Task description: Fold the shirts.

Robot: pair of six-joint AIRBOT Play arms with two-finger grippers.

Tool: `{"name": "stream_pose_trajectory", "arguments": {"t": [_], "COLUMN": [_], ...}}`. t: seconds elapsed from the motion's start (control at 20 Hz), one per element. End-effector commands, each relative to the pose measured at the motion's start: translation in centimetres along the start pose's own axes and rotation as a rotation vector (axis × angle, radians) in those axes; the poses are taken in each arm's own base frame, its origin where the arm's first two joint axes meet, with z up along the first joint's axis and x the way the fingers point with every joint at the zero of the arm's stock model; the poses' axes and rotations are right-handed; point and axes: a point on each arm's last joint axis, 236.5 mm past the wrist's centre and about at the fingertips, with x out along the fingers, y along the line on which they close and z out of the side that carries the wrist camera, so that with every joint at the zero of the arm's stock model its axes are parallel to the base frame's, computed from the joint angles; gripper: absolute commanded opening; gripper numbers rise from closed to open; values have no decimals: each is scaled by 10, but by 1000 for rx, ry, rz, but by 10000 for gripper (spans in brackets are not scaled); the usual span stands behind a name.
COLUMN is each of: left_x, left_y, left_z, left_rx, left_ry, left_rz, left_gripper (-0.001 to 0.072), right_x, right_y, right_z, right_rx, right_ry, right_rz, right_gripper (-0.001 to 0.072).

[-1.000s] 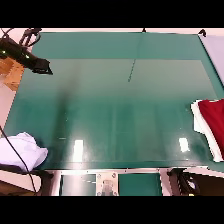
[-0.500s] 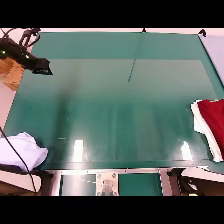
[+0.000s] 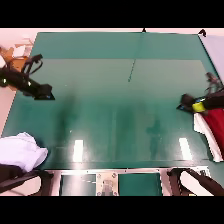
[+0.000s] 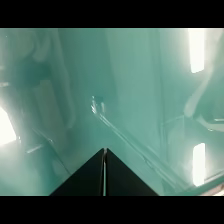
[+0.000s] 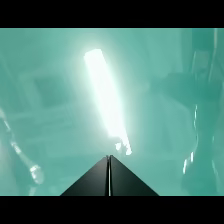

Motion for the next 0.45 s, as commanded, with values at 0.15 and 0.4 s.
{"name": "stream_pose_trajectory", "arguments": {"t": [0.15, 0.4], "left_x": [11, 11], "left_y": [2, 3], "left_z": [-33, -28], "left_rx": [-18, -18], "left_ry": [2, -20], "left_rz": [23, 30], "left_gripper": [25, 25], "right_x": [38, 39], "right_y": [48, 50], "right_z": [-53, -54], "right_rx": [-149, -156], "right_ry": [33, 36], "right_rz": [71, 72], "right_gripper": [19, 19]}}
